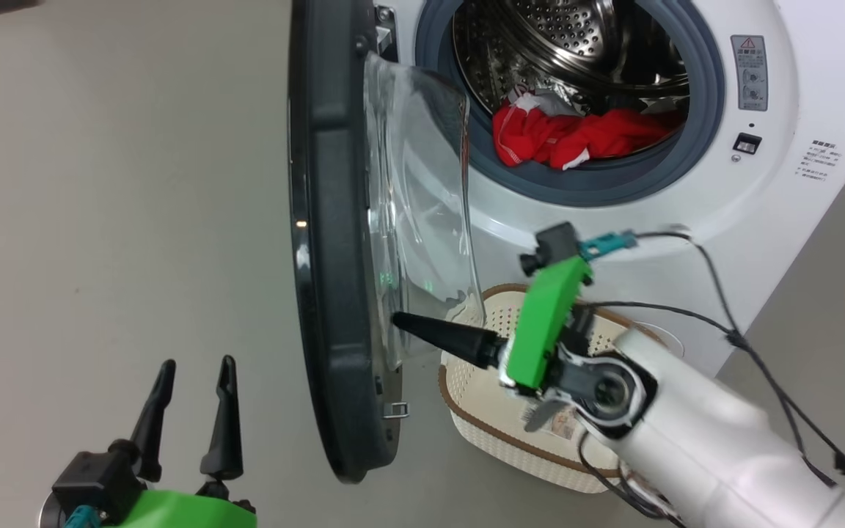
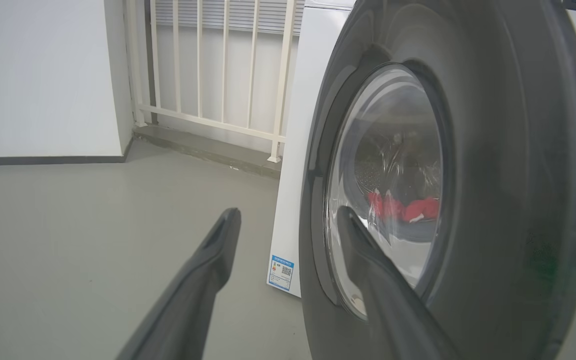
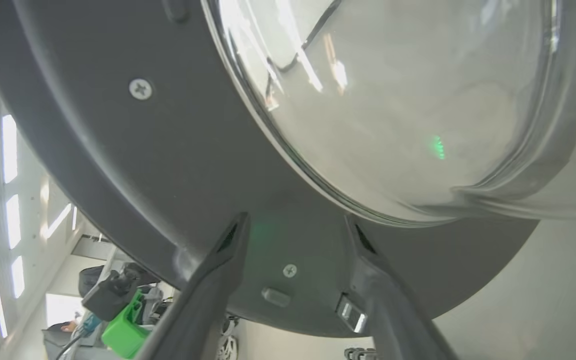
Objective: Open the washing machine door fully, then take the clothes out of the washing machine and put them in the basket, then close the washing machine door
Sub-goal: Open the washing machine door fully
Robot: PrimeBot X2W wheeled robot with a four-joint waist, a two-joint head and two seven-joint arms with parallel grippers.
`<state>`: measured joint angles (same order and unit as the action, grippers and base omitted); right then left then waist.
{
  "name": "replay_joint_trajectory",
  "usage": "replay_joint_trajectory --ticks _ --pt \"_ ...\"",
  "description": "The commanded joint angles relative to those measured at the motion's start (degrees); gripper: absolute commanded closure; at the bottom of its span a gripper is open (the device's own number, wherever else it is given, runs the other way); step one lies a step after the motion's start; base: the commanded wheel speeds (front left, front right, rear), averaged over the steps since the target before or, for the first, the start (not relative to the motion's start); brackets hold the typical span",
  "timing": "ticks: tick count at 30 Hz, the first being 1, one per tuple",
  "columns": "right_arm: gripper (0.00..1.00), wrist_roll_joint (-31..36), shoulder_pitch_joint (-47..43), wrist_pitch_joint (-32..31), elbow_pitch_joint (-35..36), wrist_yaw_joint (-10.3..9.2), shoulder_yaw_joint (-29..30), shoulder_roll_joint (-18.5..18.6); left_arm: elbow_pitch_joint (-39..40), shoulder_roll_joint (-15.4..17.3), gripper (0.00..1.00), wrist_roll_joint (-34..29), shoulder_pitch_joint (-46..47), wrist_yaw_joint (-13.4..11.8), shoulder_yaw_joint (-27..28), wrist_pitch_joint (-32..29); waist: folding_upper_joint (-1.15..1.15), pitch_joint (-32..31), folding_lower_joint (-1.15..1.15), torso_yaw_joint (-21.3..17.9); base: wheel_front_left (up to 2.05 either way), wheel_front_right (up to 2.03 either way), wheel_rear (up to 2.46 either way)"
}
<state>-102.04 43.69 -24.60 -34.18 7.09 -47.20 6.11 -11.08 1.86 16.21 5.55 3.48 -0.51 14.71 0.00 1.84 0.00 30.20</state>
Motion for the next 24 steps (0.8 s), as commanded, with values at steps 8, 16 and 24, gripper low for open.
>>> replay_joint_trajectory --ticks 8,16,24 --pt "0.0 22.69 -6.04 23.09 3.7 0.4 -4.19 7.35 0.62 1.01 0.0 0.05 0.48 0.15 2.4 0.29 0.0 -0.85 0.0 -0.55 0.0 0.0 0.0" --pt "0.0 37.73 -6.5 39.37 -10.52 0.4 -2.27 7.29 0.02 1.01 0.0 0.74 0.15 -0.41 2.32 0.29 0.0 -1.43 0.0 -0.94 0.0 0.0 0.0" --pt "0.0 66.88 -14.44 39.58 -2.03 0.4 25.68 3.87 0.75 1.01 0.0 0.95 0.32 -0.48 1.95 0.29 0.0 -1.04 0.0 -1.19 0.0 0.0 0.0"
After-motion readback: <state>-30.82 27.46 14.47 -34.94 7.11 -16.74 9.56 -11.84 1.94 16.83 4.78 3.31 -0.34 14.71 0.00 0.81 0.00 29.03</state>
